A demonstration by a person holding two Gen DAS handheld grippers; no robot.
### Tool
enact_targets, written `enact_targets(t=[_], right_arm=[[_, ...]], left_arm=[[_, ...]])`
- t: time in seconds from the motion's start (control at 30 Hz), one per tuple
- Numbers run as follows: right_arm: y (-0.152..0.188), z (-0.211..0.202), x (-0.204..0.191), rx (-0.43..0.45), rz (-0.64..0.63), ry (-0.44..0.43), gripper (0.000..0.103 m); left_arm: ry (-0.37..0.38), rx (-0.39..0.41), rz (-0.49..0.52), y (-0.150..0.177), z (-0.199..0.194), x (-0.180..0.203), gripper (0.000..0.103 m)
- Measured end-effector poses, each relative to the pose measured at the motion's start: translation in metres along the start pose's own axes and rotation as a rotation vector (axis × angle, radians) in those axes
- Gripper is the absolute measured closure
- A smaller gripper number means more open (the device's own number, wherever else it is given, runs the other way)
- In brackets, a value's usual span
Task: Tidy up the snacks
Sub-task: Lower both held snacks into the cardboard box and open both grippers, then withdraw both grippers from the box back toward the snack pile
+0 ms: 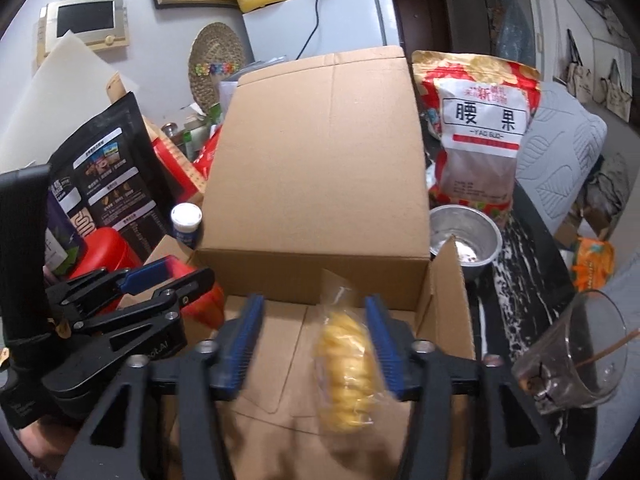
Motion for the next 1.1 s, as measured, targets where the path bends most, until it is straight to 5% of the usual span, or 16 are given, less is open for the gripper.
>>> enact_targets(t=[0.07, 0.37, 1.1], right_arm=[[0.002, -0.003, 0.001, 0.002, -0.001, 0.005, 0.044], [0.006, -0.031, -0.004, 0.029, -0.033, 0.061, 0.044], [0.039, -0.177, -0.053, 0.217, -0.110, 0.048, 0.042]], left_arm=[[-0.017, 0.011, -0.013, 0.001, -0.002, -0.002, 0.028], [-0.006, 0.053, -0.007, 0.007, -0.033, 0.002, 0.028], [0.006, 0.243, 0.027, 0.047, -0.201, 0.003, 0.028]])
Point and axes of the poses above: each gripper's, at about its wrist camera, not at the fingertips, and z roughly the way its jaws point, x to its right, y to its underside, the point moved 7 cm from there along z, roughly the way its jaws point, and after that the axes turned 8 degrees about -x, right-handed, at the moved point
